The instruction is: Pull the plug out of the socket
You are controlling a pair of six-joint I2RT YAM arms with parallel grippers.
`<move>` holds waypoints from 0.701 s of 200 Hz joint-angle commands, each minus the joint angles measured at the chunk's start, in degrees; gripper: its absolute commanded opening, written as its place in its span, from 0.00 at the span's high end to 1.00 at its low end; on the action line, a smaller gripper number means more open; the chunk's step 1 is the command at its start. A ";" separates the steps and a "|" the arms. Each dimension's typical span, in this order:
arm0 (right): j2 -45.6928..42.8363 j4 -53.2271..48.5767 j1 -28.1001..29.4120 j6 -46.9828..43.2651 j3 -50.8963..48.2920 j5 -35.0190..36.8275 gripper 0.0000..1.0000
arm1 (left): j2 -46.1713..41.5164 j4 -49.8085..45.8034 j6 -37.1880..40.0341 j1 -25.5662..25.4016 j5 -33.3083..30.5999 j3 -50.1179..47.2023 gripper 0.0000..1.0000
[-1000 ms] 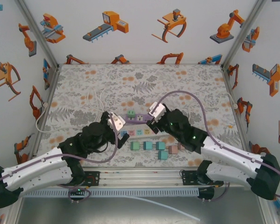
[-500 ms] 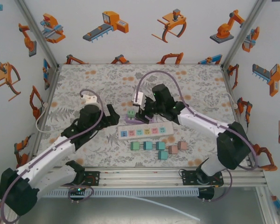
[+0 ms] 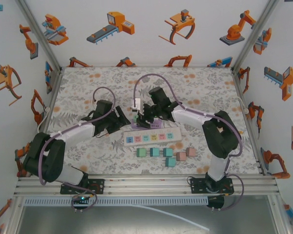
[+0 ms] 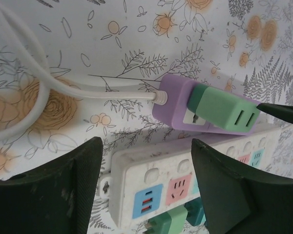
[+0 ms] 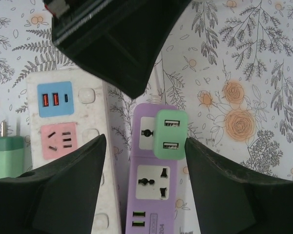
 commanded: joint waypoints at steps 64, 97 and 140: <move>4.14 3.31 -0.48 -1.50 2.59 -0.79 0.49 | 7.79 4.64 -1.23 0.33 2.59 3.59 0.37; 5.05 3.58 -0.49 -1.59 3.39 -1.14 0.56 | 9.51 3.77 -1.05 0.17 3.02 3.70 0.38; 4.74 3.68 -0.50 -1.59 3.98 -2.11 0.64 | 10.49 -4.43 1.56 -1.01 -1.28 5.83 0.38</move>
